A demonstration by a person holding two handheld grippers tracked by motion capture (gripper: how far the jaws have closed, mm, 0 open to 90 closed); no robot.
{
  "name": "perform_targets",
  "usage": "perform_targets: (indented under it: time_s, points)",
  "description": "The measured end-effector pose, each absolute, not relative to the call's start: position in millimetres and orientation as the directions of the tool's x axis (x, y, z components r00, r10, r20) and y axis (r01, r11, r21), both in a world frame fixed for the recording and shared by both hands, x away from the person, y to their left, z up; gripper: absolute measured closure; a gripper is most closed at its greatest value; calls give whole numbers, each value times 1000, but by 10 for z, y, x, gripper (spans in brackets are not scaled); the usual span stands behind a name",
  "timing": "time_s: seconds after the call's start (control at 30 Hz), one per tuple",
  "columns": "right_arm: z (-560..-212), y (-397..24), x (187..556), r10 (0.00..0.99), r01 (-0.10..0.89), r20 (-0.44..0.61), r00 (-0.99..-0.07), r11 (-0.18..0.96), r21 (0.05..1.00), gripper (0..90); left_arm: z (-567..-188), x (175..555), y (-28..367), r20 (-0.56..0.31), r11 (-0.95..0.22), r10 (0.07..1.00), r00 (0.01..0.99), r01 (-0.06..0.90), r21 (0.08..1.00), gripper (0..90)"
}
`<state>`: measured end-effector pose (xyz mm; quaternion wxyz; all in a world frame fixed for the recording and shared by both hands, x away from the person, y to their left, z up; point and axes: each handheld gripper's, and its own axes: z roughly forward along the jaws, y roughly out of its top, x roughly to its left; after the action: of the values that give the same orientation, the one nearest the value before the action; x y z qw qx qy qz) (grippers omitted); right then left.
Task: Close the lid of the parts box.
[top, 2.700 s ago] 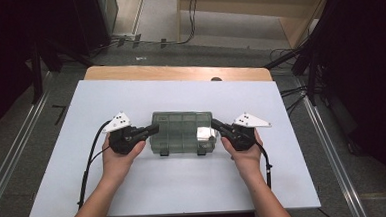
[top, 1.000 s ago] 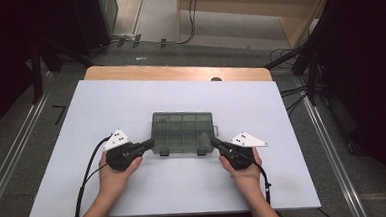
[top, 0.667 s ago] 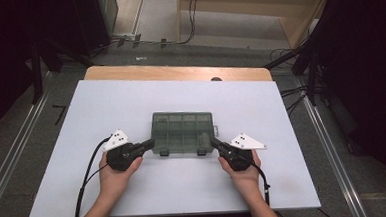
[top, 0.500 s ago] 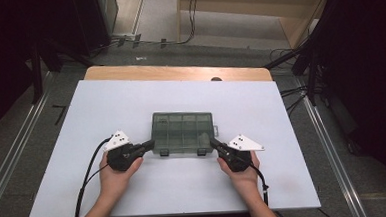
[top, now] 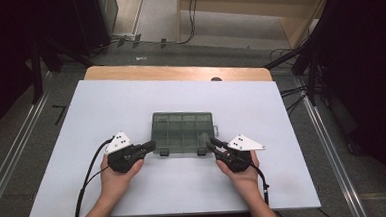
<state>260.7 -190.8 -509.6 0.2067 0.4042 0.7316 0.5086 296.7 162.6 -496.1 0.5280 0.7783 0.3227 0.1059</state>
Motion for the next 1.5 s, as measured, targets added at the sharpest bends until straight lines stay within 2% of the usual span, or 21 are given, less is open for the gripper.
perform_targets:
  time_s: [0.13, 0.27, 0.67, 0.73, 0.77, 0.87, 0.93, 0.97, 1.07, 1.17, 1.5]
  points:
    - [-5070, -1924, 2595, 797, 377, 120, -592, 142, 915, 557, -4940, 2941, 1631, -171, -229, 599, 783, 372, 900, 811]
    - [-5038, -1947, 2581, 799, 370, 122, -588, 132, 920, 453, -4922, 2926, 1632, -177, -216, 590, 788, 365, 905, 729]
    - [-4982, -2028, 2548, 802, 362, 129, -584, 115, 925, 153, -4842, 2870, 1670, -165, -205, 611, 774, 356, 912, 386]
    - [-4974, -2039, 2547, 802, 359, 130, -582, 111, 927, 137, -4839, 2859, 1680, -150, -214, 619, 771, 350, 912, 329]
    - [-4972, -2042, 2546, 800, 361, 134, -585, 109, 926, 100, -4842, 2851, 1686, -150, -218, 613, 776, 349, 911, 304]
    - [-4977, -2049, 2527, 803, 362, 125, -583, 119, 924, 87, -4841, 2840, 1718, -152, -215, 611, 777, 348, 913, 231]
    - [-4974, -2063, 2521, 801, 364, 129, -585, 116, 924, 0, -4840, 2834, 1735, -155, -209, 614, 774, 349, 914, 169]
    - [-4969, -2074, 2521, 799, 364, 136, -586, 109, 925, 0, -4837, 2831, 1751, -153, -206, 616, 773, 346, 915, 131]
    - [-4954, -2104, 2509, 807, 360, 139, -574, 97, 928, 0, -4835, 2817, 1788, -163, -191, 612, 774, 345, 919, 105]
    - [-4953, -2126, 2484, 809, 357, 130, -573, 104, 928, 0, -4835, 2798, 1832, -160, -196, 605, 780, 341, 919, 8]
    - [-4957, -2251, 2392, 826, 358, 131, -548, 89, 930, 0, -4803, 2729, 1991, -151, -188, 615, 774, 330, 925, 0]
